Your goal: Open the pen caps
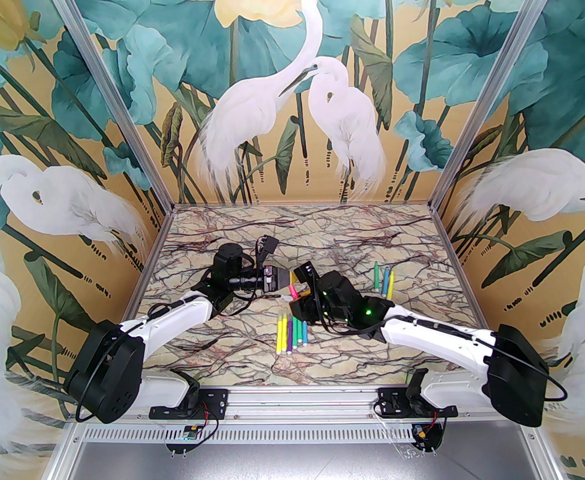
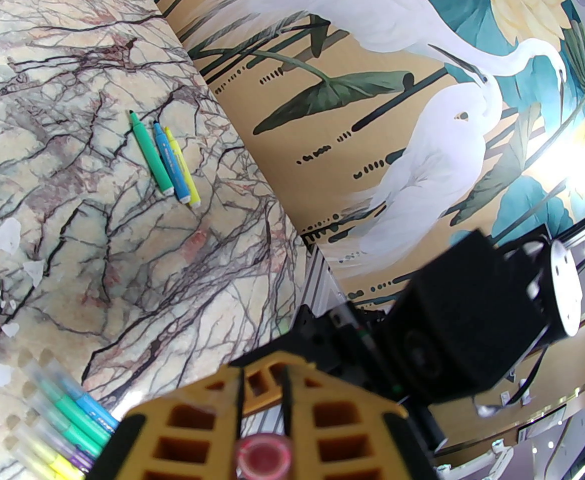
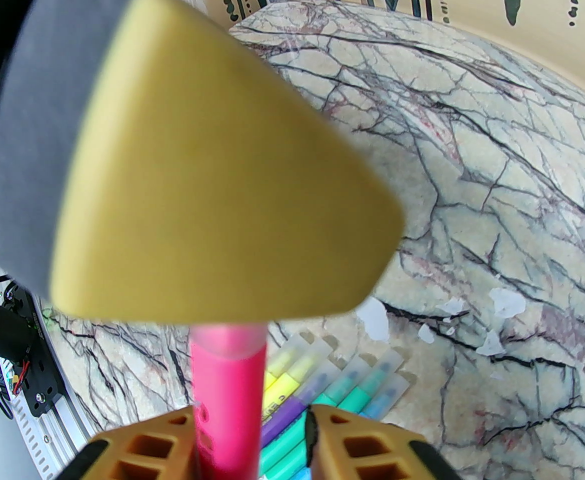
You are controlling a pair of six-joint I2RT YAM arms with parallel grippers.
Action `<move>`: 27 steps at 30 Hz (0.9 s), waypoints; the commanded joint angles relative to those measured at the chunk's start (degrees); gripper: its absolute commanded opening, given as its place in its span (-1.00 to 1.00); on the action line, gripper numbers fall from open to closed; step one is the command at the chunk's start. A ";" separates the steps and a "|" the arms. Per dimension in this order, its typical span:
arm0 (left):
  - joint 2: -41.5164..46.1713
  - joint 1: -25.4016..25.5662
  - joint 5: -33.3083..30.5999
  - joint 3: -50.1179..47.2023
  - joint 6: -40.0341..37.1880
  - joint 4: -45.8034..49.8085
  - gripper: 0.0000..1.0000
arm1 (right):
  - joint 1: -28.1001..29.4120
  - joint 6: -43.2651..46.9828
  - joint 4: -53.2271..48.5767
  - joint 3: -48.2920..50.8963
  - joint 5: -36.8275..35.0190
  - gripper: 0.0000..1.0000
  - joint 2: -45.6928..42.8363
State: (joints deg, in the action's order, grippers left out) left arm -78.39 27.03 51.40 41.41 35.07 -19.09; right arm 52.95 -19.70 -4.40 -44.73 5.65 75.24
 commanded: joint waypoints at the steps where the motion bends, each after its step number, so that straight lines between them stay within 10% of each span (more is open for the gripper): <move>1: 0.35 0.31 1.46 0.22 0.97 -1.75 -0.89 | 0.14 -0.86 1.02 -0.50 -0.47 -0.42 0.52; 27: -2.32 -0.75 -9.86 4.88 0.82 4.29 -1.00 | 0.13 -2.36 -3.92 9.43 -2.35 -0.95 -9.44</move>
State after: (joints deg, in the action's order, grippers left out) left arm -79.64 29.19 49.45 43.88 35.70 -15.62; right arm 53.21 -20.95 -1.87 -38.17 4.47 67.55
